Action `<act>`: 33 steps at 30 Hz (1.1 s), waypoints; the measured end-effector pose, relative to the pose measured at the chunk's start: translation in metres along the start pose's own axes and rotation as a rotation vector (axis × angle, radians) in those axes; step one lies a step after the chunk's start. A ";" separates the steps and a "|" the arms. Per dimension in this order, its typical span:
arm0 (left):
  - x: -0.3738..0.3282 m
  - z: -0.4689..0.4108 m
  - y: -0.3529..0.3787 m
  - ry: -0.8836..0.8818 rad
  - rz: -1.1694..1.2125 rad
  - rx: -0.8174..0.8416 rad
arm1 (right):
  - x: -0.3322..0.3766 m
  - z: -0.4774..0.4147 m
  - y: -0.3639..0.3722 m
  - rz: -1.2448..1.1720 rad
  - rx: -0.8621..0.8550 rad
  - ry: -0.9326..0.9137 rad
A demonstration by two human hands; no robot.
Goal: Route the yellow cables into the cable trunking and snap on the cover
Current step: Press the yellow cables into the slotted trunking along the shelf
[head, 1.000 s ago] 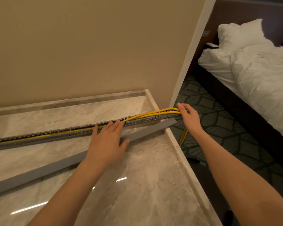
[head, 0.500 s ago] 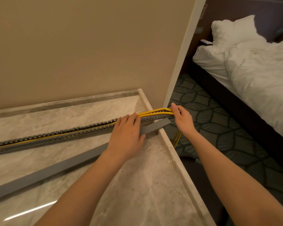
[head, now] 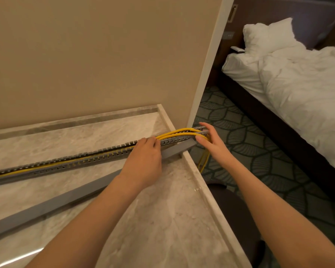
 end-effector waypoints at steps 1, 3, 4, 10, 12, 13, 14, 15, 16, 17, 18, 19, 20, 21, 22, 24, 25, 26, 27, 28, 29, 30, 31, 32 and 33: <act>0.001 0.000 0.001 -0.004 0.005 0.003 | -0.001 0.003 -0.001 -0.003 0.007 -0.010; 0.002 0.001 0.002 -0.011 0.025 0.003 | -0.004 0.010 -0.004 0.076 -0.063 -0.032; 0.002 0.001 0.002 -0.016 0.044 -0.003 | -0.005 0.013 -0.005 0.145 -0.130 -0.047; 0.003 0.002 0.003 -0.039 0.061 -0.036 | 0.002 0.025 -0.007 0.436 -0.392 -0.189; 0.003 0.001 0.005 -0.049 0.017 -0.045 | 0.005 0.028 -0.009 0.473 -0.424 -0.226; 0.003 0.000 0.005 -0.056 0.008 -0.045 | 0.006 0.030 -0.010 0.489 -0.434 -0.243; 0.003 0.000 0.006 -0.062 0.006 -0.044 | 0.008 0.031 -0.010 0.506 -0.443 -0.256; 0.002 0.000 0.006 -0.067 0.011 -0.046 | 0.009 0.032 -0.011 0.525 -0.454 -0.266; 0.002 0.000 0.007 -0.071 0.020 -0.049 | 0.010 0.032 -0.012 0.542 -0.468 -0.274; 0.002 0.000 0.007 -0.075 0.030 -0.055 | 0.012 0.032 -0.013 0.555 -0.484 -0.280; 0.002 0.000 0.007 -0.078 0.039 -0.060 | 0.014 0.032 -0.014 0.566 -0.501 -0.285; 0.003 -0.001 0.007 -0.079 0.048 -0.064 | 0.016 0.031 -0.015 0.574 -0.520 -0.291; 0.003 -0.001 0.007 -0.081 0.061 -0.064 | 0.018 0.030 -0.016 0.581 -0.538 -0.300; 0.003 -0.001 0.007 -0.086 0.077 -0.061 | 0.021 0.029 -0.017 0.587 -0.555 -0.313; 0.003 -0.001 0.006 -0.091 0.091 -0.055 | 0.024 0.027 -0.018 0.594 -0.566 -0.325; 0.003 -0.001 0.007 -0.097 0.089 -0.042 | 0.030 0.022 -0.022 0.615 -0.569 -0.339; 0.002 -0.001 0.007 -0.099 0.077 -0.036 | 0.033 0.019 -0.024 0.632 -0.561 -0.340; 0.001 -0.001 0.008 -0.101 0.066 -0.031 | 0.035 0.016 -0.026 0.652 -0.547 -0.341; 0.000 0.000 0.009 -0.105 0.059 -0.028 | 0.036 0.014 -0.027 0.671 -0.527 -0.341; 0.000 0.000 0.009 -0.109 0.060 -0.026 | 0.038 0.011 -0.029 0.688 -0.500 -0.343; 0.000 0.000 0.009 -0.111 0.063 -0.027 | 0.040 0.009 -0.032 0.702 -0.467 -0.342; 0.000 0.000 0.009 -0.112 0.065 -0.027 | 0.041 0.006 -0.035 0.715 -0.423 -0.337; 0.000 -0.001 0.009 -0.111 0.066 -0.028 | 0.041 0.003 -0.038 0.725 -0.366 -0.318; 0.001 -0.001 0.008 -0.111 0.069 -0.027 | 0.041 0.000 -0.042 0.733 -0.293 -0.282; 0.001 -0.002 0.008 -0.113 0.076 -0.026 | 0.040 -0.003 -0.045 0.741 -0.208 -0.235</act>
Point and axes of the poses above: each hand's wrist, its own z-axis away from the middle knuckle, its own y-axis out of the palm, x = y × z, the point moved 3 cm from there along -z, towards the middle knuckle, and after that the axes turned 5 degrees about x, right-handed, at the moved point
